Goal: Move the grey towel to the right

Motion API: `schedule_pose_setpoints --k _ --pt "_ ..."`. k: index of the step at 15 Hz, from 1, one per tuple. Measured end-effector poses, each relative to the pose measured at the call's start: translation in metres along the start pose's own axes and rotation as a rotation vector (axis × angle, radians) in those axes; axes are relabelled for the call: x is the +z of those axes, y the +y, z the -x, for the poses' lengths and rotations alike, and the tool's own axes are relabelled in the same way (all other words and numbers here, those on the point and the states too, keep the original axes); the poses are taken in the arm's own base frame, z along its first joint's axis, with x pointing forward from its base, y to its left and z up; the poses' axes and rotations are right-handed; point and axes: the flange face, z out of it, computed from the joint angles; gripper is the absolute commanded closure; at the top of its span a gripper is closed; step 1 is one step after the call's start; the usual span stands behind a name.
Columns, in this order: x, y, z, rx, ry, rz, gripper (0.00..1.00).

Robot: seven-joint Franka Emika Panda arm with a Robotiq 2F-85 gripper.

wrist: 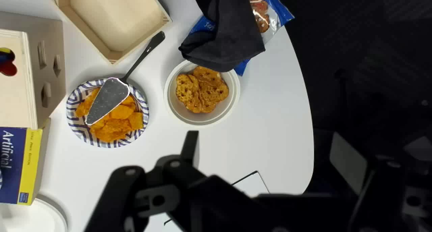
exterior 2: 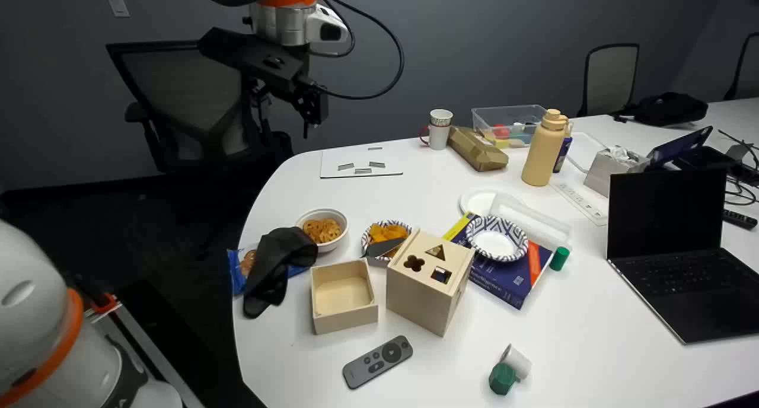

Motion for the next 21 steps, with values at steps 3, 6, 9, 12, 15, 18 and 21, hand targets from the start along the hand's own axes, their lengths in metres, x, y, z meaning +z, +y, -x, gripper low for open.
schedule_pose_setpoints --k 3,6,9,12,15,18,21 --pt "0.000 0.000 0.000 0.000 0.000 0.000 0.00" --pt "0.005 -0.001 -0.001 -0.003 -0.009 0.002 0.00" --pt "0.042 -0.012 -0.002 -0.022 -0.037 0.034 0.00" --pt "0.103 -0.040 -0.001 -0.014 -0.059 0.101 0.00" --pt "0.167 -0.065 0.002 0.023 -0.082 0.182 0.00" --pt "0.219 -0.062 0.008 0.086 -0.111 0.250 0.00" --pt "0.261 -0.048 0.006 0.167 -0.132 0.265 0.00"
